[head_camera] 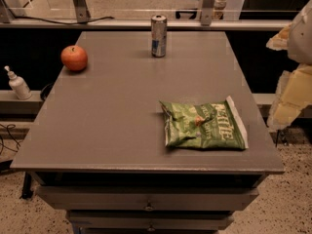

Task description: Move redbull can near green jalapeno chip bag

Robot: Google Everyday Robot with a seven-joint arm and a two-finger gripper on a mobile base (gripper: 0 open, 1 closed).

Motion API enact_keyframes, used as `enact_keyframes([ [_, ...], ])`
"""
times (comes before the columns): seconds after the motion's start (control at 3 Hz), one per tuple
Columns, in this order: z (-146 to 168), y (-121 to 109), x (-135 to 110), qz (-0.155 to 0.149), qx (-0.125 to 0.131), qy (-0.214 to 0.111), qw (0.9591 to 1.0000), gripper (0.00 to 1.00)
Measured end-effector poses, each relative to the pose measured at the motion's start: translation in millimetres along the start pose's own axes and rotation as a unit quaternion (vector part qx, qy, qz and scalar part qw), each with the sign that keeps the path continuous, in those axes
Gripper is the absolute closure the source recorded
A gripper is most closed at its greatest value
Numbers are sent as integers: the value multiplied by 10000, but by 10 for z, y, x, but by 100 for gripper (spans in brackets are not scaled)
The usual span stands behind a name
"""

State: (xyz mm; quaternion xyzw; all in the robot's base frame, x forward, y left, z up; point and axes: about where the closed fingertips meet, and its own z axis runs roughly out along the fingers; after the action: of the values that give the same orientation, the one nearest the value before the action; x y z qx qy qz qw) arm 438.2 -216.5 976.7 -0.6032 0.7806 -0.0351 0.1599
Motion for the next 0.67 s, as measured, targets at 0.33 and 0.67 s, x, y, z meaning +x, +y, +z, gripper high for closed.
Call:
enact_keyframes([
  [0.33, 0, 0, 0, 0, 1, 0, 10000, 0],
  [0.67, 186, -162, -143, 243, -66, -497, 9984, 0],
])
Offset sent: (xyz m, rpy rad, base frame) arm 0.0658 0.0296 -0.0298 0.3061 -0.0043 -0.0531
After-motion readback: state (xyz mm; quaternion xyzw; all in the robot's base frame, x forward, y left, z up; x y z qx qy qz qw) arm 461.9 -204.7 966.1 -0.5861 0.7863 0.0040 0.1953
